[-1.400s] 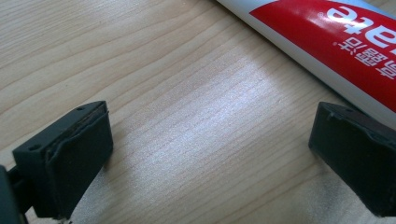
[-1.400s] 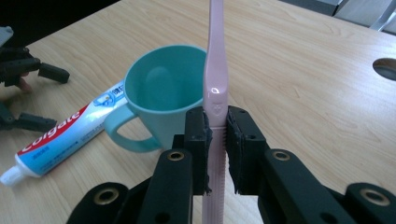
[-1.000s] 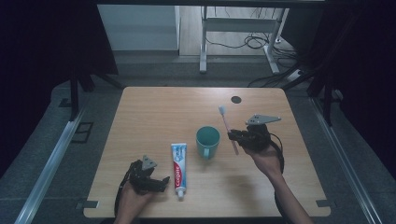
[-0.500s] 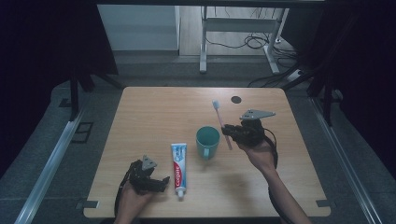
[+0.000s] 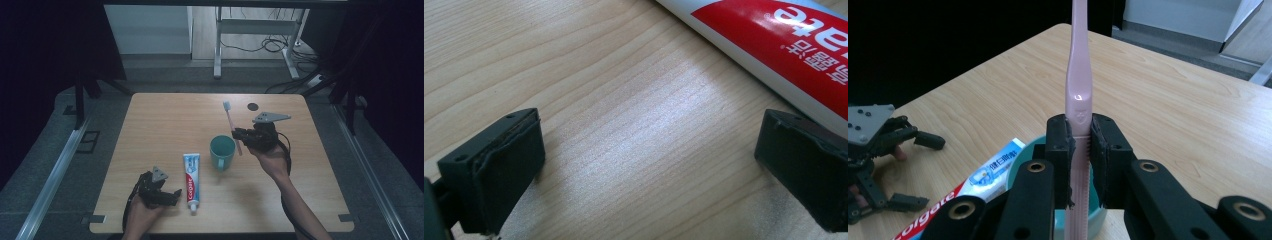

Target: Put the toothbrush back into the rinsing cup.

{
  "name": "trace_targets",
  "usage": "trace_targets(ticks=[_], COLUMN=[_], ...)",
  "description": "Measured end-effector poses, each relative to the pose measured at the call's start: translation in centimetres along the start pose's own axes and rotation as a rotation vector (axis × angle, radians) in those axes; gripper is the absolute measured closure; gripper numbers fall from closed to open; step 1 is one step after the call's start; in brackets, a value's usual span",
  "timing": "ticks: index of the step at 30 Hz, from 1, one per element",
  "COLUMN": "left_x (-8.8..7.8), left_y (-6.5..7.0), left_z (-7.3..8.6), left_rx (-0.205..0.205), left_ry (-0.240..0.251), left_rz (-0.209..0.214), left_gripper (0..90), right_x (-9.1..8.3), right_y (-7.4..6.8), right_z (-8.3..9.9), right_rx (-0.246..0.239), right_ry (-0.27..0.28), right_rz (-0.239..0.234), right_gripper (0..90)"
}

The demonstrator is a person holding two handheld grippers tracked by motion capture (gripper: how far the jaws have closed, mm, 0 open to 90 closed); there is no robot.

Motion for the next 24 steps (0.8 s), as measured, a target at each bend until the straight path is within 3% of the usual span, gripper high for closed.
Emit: trace_targets(ticks=[14,24], left_x=[0.0,0.0], left_y=[0.0,0.0], left_z=[0.0,0.0], left_rx=[-0.001,-0.006], left_ry=[0.000,0.002], left_rz=[0.000,-0.001], left_gripper=[0.0,0.0], right_x=[1.6,2.7], right_y=[-0.6,-0.5], right_z=[-1.3,-1.0], right_rx=[-0.014,-0.012], right_ry=[0.024,0.017], right_rz=[-0.002,0.002], right_gripper=[78.4,78.4])
Point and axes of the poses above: each handheld gripper's, and its own axes: x roughly forward along the jaws, z roughly out of its underside, y roughly to its right, the point moved 1 cm from there along x, roughly forward along the jaws, and after that the axes turned 7 degrees about -z, right-handed, at the moved point
